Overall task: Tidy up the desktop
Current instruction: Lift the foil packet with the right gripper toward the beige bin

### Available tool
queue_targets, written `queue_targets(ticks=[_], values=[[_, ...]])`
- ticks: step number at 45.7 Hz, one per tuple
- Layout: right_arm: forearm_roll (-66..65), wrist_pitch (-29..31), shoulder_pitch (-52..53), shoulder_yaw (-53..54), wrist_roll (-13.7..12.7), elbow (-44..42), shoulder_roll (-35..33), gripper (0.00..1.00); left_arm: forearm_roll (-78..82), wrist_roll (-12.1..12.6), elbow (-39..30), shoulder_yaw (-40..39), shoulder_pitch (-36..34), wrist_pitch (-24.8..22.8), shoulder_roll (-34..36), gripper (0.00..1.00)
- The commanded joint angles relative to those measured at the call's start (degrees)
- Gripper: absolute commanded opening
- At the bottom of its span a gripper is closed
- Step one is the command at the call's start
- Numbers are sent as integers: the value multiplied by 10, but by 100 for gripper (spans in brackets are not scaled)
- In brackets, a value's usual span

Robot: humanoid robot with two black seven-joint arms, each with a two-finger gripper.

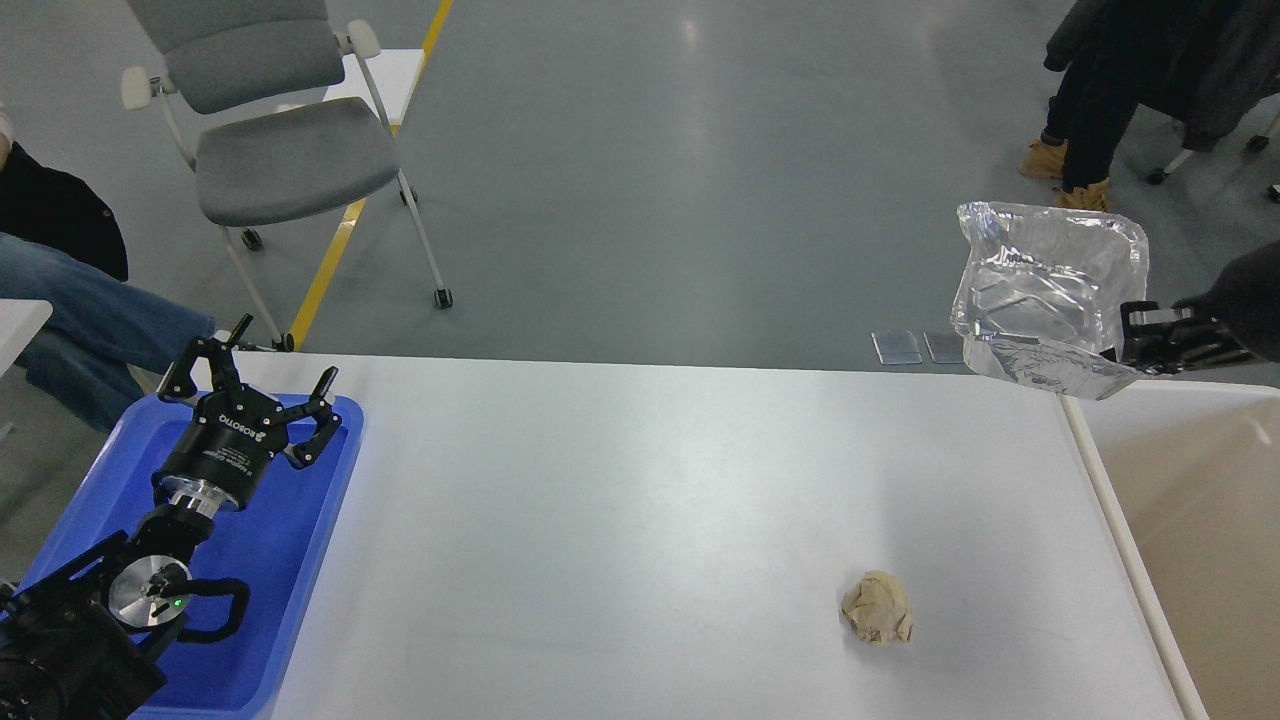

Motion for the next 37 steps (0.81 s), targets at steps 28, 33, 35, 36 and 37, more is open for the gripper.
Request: queue_targets(ticks=[28,33,35,36,37], values=[[-3,64,35,-37,0,-63,-92,0,0,0,0,0,1,0,0,99],[-3,62,-5,-40,0,-117,-122,0,0,1,1,0,1,0,0,99],[-4,58,-32,-40,-1,-142,-135,0,0,1,0,0,1,0,0,99],[-4,57,-48,-39,-1,-158,-140,0,0,1,0,0,1,0,0,99],[-3,55,-65,-36,-1,-175,-146,0,0,0,0,0,1,0,0,99]])
